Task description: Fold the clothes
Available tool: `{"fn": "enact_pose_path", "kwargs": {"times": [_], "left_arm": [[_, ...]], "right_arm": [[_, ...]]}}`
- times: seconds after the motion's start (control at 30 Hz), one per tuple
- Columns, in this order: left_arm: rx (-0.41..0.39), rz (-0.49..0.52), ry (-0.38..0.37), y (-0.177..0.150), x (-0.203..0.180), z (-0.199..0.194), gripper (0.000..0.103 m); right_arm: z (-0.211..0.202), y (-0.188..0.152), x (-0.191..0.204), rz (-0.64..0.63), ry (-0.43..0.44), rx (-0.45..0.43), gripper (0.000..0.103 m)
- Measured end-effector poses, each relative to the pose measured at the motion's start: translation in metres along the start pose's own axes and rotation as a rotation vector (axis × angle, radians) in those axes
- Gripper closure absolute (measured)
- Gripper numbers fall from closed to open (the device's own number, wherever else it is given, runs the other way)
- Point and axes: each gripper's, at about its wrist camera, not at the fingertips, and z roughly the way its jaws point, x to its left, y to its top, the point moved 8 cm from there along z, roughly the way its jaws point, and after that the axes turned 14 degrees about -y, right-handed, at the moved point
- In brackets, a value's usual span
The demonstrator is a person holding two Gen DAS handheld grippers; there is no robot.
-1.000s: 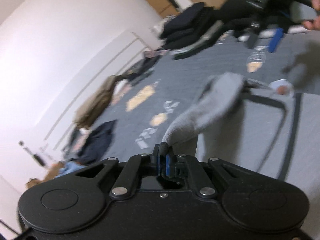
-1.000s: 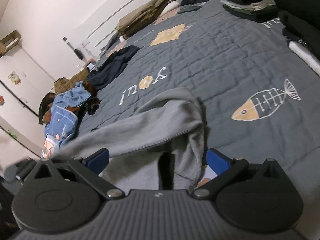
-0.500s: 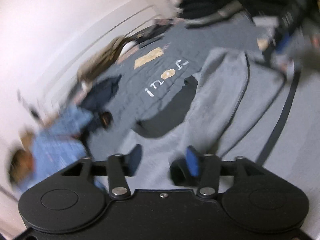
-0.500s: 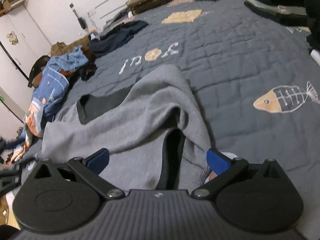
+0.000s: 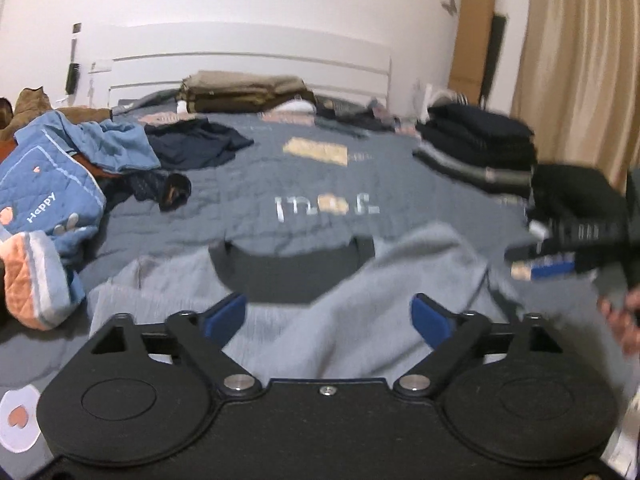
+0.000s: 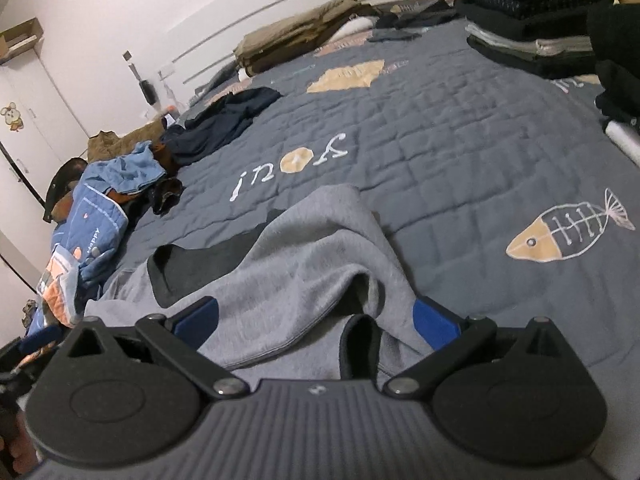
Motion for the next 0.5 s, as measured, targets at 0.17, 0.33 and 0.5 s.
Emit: {"fn": "enact_pose_path", "kwargs": {"times": [0.17, 0.33, 0.5], "left_arm": [[-0.019, -0.076, -0.015, -0.005, 0.021, -0.008, 0.011], [-0.014, -0.102, 0.029, -0.009, 0.044, -0.019, 0.011], [-0.03, -0.143, 0.009, -0.011, 0.048, -0.024, 0.011]], "right_arm": [[0.008, -0.006, 0.012, 0.023, 0.042, 0.041, 0.0], [0.016, -0.017, 0.021, 0.083, 0.104, 0.101, 0.0], [0.026, -0.022, 0.019, 0.197, 0.136, 0.15, 0.0]]}}
